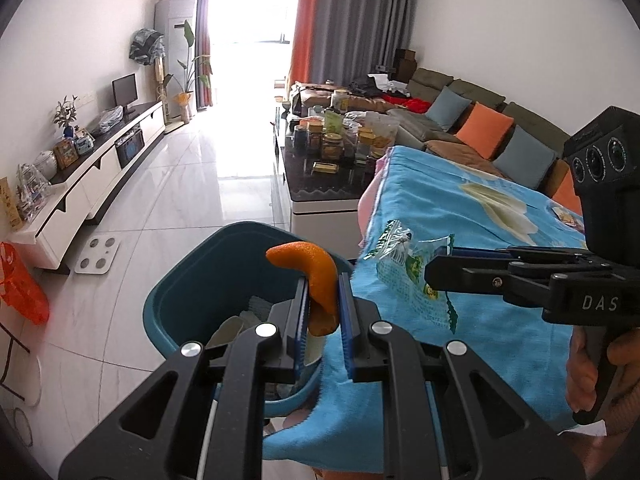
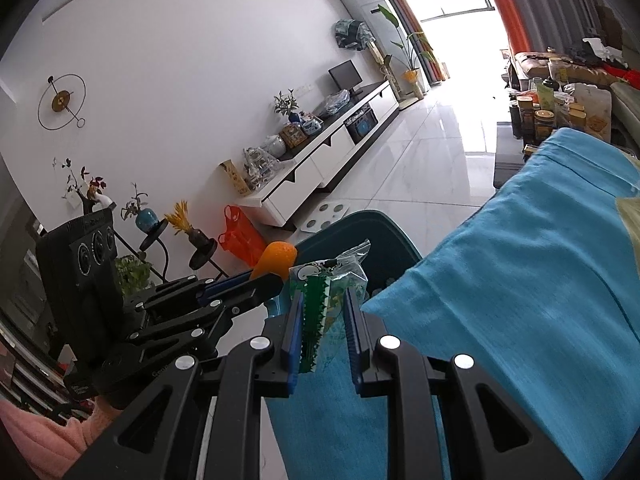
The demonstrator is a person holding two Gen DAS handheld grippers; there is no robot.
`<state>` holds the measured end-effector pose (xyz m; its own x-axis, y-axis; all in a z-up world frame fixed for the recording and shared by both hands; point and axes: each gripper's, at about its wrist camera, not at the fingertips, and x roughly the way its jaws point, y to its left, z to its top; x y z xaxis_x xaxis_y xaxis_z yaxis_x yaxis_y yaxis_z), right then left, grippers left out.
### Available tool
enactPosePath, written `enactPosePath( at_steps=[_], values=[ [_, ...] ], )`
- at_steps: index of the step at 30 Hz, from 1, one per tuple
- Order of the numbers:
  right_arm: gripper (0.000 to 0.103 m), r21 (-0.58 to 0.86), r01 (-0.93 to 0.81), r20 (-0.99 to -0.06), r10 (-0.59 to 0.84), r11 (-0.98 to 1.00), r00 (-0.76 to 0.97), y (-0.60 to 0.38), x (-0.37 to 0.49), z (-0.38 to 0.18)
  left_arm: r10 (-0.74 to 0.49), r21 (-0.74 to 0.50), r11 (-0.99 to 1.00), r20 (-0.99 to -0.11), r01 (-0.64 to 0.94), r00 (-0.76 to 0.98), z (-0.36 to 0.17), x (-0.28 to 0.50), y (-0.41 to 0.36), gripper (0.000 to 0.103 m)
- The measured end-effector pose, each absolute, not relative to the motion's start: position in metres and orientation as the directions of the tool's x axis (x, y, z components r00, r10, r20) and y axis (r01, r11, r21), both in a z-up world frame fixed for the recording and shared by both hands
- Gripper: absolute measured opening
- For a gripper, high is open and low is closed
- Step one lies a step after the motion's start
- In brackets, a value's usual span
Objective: Collect trash
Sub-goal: 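Carry the orange peel and green wrapper over the teal bin with both tools, then open both tools to drop the peel and wrapper into the bin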
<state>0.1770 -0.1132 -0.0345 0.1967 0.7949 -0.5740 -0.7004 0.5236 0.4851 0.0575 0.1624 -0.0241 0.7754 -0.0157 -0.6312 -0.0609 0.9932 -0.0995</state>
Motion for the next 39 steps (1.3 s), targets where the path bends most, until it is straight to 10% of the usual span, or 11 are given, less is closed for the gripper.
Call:
enactPosePath(
  at_steps=[39],
  values=[
    [0.024, 0.459, -0.685, -0.682, 0.719, 0.566, 0.137, -0.024, 0.209, -0.064, 0.027, -0.154, 0.967, -0.732, -0.203, 0.681, -0.082, 0.096, 0.21, 0.016]
  ],
)
